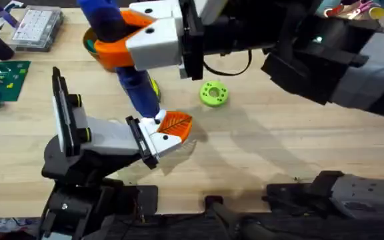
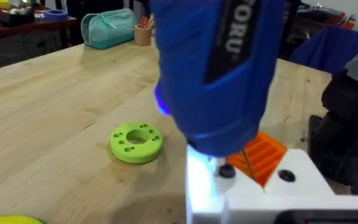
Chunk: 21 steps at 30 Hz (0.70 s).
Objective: Pick up the gripper from the table and insert it into the empty holder that is missing its gripper. Then pick up a screw, insert it into the mounting hole, and use the screwdriver to tighten it. Finally, clean up the table by picking up the vegetable and placing it into the bucket.
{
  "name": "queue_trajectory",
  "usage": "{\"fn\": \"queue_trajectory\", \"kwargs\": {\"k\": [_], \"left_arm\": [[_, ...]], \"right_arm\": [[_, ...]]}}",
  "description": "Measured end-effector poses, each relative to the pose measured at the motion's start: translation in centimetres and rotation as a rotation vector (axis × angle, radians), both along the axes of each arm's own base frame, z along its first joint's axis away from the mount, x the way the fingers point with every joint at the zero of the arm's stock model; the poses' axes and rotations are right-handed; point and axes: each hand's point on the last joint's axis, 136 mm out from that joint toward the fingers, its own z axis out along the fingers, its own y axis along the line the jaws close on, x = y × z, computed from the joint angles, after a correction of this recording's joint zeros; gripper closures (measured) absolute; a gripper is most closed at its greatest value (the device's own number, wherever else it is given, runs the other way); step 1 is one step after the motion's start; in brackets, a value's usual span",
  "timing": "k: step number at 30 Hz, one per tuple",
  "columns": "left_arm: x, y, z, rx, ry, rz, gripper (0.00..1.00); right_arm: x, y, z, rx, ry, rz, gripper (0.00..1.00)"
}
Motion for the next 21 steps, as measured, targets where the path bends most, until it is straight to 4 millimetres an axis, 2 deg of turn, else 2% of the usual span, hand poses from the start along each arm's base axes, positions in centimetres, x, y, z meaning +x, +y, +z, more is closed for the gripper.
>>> {"fn": "queue_trajectory", "kwargs": {"k": [6,16,21], "left_arm": [[0.0,0.0,0.0,0.000,0.000,0.000,0.984],[0.0,0.0,0.0,0.000,-0.001,0.000,0.984],[0.0,0.0,0.0,0.000,-0.001,0.000,0.984]], "right_arm": [[0.0,0.0,0.2,0.009,-0.009,0.001,0.974],[-0.5,-0.1,1.7,0.068,-0.068,0.023,0.974],[-0.8,-0.1,1.5,0.058,-0.045,0.040,0.974]]}}
